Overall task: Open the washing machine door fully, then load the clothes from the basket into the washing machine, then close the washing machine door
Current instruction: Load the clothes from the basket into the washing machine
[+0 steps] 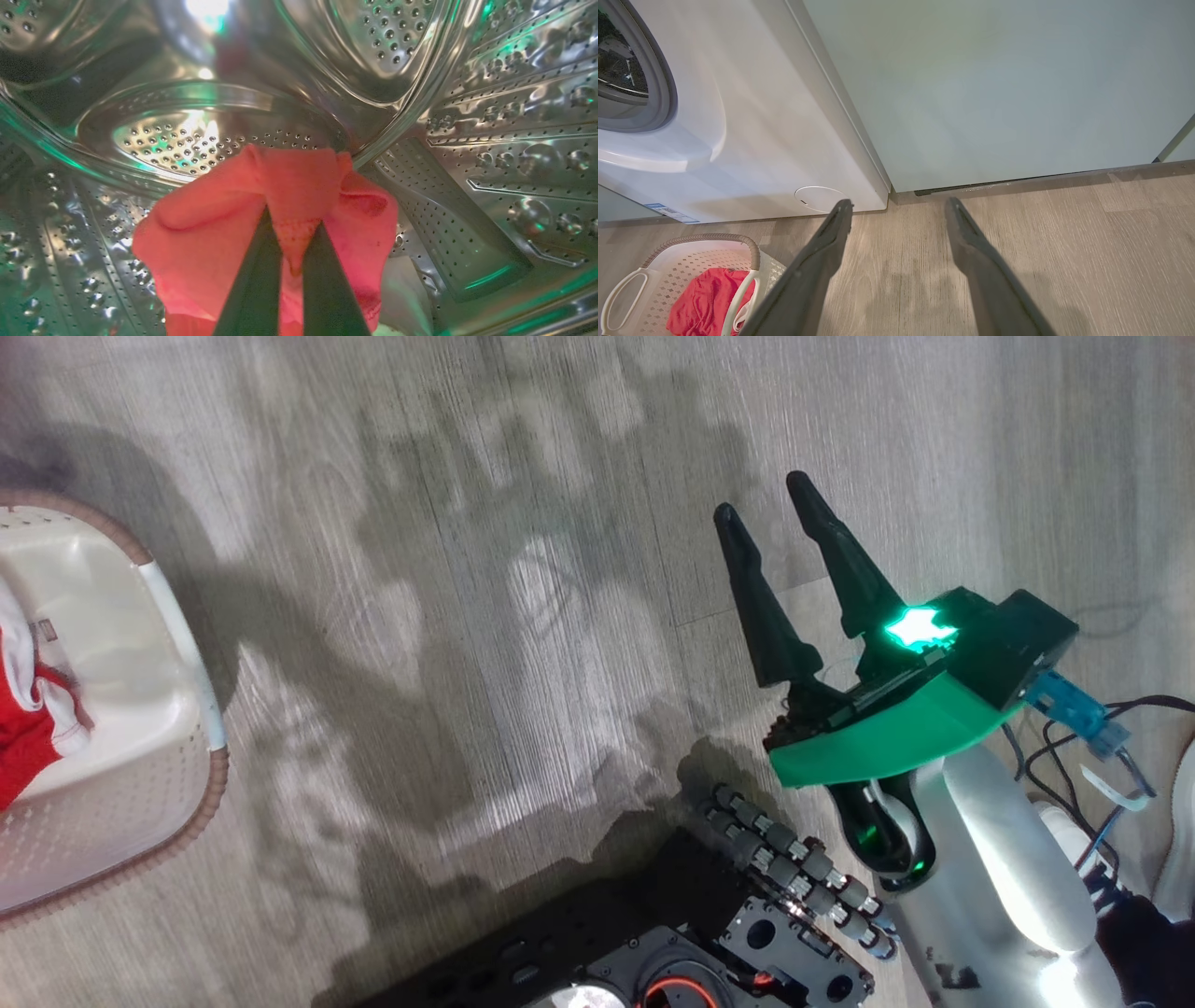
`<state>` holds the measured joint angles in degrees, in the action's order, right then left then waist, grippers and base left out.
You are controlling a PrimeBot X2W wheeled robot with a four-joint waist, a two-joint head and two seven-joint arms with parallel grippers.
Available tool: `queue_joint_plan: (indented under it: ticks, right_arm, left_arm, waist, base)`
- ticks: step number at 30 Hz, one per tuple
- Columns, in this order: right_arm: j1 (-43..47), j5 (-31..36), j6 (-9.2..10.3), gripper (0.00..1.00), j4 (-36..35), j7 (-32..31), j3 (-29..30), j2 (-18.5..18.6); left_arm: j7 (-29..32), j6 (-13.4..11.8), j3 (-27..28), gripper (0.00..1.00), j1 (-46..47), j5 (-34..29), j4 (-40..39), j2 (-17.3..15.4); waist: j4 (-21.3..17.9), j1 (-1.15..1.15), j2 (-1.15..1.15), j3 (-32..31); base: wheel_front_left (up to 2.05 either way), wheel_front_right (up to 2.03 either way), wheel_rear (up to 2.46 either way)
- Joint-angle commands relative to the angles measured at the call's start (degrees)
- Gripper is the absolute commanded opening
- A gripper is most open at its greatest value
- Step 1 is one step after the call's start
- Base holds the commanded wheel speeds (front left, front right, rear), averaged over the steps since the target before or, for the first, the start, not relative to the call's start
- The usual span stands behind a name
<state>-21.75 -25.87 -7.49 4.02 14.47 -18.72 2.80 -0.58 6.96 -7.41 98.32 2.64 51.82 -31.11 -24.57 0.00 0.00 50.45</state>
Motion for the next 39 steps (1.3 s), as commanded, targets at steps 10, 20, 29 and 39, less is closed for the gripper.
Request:
queue_joint_plan:
  ticks: [10,20,29,39]
  right_arm:
    - [1.21,-0.11,0.0,1.0,-1.31,0.53,-0.97,0.08]
    - [0.49,0.17,0.0,1.0,-0.94,0.53,-0.6,0.08]
    - [0.45,1.03,0.0,1.0,-0.62,0.53,0.14,0.08]
    - [1.29,3.81,0.0,1.0,0.29,0.53,2.85,0.08]
  left_arm:
    - [-4.79,-1.03,-0.33,0.87,2.66,1.27,3.19,-1.99]
    - [-7.96,-0.98,-1.9,1.0,4.2,1.43,9.13,-1.32]
    - [-10.72,-0.27,-3.33,1.0,1.34,2.49,13.66,0.15]
    - [-13.42,0.44,-4.32,1.0,-6.28,6.41,17.04,3.61]
  waist:
    - [0.03,0.0,0.0,-0.23]
    - [0.51,0.0,0.0,-1.17]
    - [2.04,0.0,0.0,-4.47]
    - [5.66,0.0,0.0,-11.15]
  base:
    - [0.0,0.0,0.0]
    - [0.0,0.0,0.0]
    - [0.0,0.0,0.0]
    - [0.0,0.0,0.0]
